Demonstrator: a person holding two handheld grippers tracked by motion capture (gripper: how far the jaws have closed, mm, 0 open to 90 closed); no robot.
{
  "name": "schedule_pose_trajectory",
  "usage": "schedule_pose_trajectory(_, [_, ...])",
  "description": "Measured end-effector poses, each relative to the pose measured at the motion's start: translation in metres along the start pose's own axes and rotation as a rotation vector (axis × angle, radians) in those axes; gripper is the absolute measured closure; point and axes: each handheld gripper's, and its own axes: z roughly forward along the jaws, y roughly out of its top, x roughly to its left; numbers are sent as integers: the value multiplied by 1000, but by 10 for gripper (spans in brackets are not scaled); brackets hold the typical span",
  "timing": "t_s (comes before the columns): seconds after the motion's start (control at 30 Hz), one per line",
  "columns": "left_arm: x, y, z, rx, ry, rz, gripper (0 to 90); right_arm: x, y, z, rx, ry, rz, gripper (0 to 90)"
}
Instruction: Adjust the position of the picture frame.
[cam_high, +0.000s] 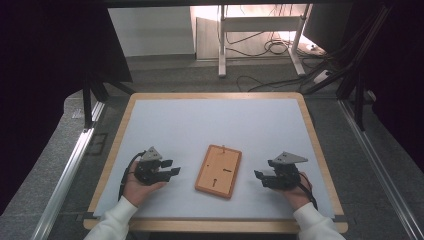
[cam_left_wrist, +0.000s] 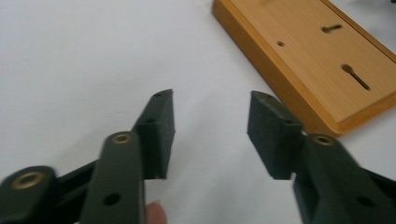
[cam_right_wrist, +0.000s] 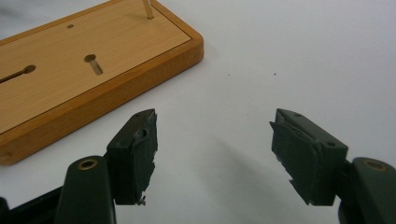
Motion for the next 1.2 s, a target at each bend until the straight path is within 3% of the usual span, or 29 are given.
schedule_pose_trajectory(0.07, [1, 0, 0, 2, 1, -2, 412, -2, 3, 3, 10, -8, 12, 357])
schedule_pose_trajectory(0.13, [1, 0, 1, 5, 1, -7, 396, -6, 7, 6, 19, -2, 39, 435])
schedule_pose_trajectory(0.2, [1, 0, 1, 6, -3, -2, 376, -10, 13, 9, 25, 6, 55, 600])
schedule_pose_trajectory(0.23, [2, 0, 1, 8, -4, -7, 361, -11, 21, 14, 35, 6, 53, 730])
schedule_pose_trajectory(0.27, [2, 0, 1, 8, -4, -7, 357, -11, 21, 14, 35, 6, 53, 730])
schedule_pose_trajectory(0.4, [2, -1, 2, 14, -8, -6, 348, -3, 35, 35, 83, -14, 9, 900])
schedule_pose_trajectory(0.67, [2, -2, 3, 18, -9, -4, 340, 7, 49, 72, 135, -36, -23, 900])
schedule_pose_trajectory(1.0, [2, -2, 5, 32, -9, 7, 337, 5, 55, 83, 123, -34, -2, 900])
schedule_pose_trajectory(1.2, [2, -2, 6, 37, -12, 12, 336, 13, 59, 91, 123, 0, -14, 900])
